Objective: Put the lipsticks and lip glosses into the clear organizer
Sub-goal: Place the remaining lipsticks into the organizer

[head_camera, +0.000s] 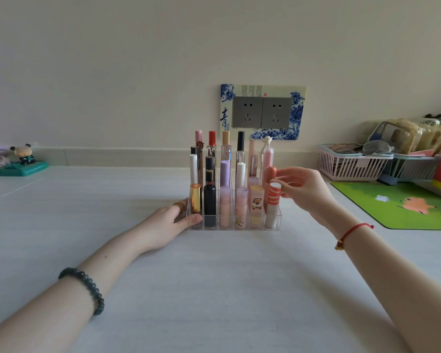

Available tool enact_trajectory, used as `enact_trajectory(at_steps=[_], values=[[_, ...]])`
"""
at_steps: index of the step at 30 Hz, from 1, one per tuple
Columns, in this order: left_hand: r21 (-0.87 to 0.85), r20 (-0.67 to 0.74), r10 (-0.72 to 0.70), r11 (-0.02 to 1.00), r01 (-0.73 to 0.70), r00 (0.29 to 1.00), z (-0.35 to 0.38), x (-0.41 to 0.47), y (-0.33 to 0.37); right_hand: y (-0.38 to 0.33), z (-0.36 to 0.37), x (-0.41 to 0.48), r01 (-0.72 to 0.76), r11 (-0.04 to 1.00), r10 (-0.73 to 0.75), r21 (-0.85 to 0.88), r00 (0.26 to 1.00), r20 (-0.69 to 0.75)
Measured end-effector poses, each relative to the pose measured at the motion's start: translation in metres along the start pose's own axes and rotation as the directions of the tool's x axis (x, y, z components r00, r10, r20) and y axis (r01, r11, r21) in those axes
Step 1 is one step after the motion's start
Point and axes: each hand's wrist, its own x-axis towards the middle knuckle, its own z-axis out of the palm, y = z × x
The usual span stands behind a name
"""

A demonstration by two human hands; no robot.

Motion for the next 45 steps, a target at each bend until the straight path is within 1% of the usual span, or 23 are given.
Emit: enact_trajectory(at_steps=[15,24,28,31,39,42,44,45], values=[[0.004,0.010,-0.019,1.000,0.019,1.000,-0.001,0.000,-0.001,0.002,-0.001,-0.002,-0.001,1.000,0.001,0.006,1.000,0.011],[-0.016,0.024,-0.007,1.000,0.008,1.000,-0.001,0.000,-0.003,-0.003,-0.004,-0.002,0.032,0.999,-0.033,-0.025,0.999,-0.031],[-0.005,0.030,-0.016,1.000,0.016,0.999,-0.001,0.000,-0.002,-0.011,-0.004,-0.002,0.049,0.996,-0.053,-0.071,0.997,-0.055],[0.005,0.032,-0.018,1.000,0.018,0.999,-0.001,0.000,-0.003,-0.019,-0.002,0.000,0.055,0.992,-0.067,-0.112,0.992,-0.103],[-0.007,0.027,0.012,1.000,-0.012,1.000,-0.001,0.000,0.000,-0.023,0.010,0.003,0.035,0.959,-0.082,-0.281,0.984,-0.157],[0.009,0.030,0.009,1.000,-0.009,1.000,-0.001,0.001,0.000,-0.025,0.008,0.002,0.074,0.935,-0.165,-0.346,0.956,-0.242],[0.014,0.028,0.002,1.000,-0.003,1.000,-0.001,0.000,0.000,-0.031,0.004,-0.001,0.174,0.913,-0.292,-0.369,0.911,-0.292],[0.007,0.026,0.004,1.000,-0.005,1.000,-0.001,0.000,0.001,-0.035,0.002,-0.004,0.241,0.895,-0.361,-0.376,0.885,-0.293]])
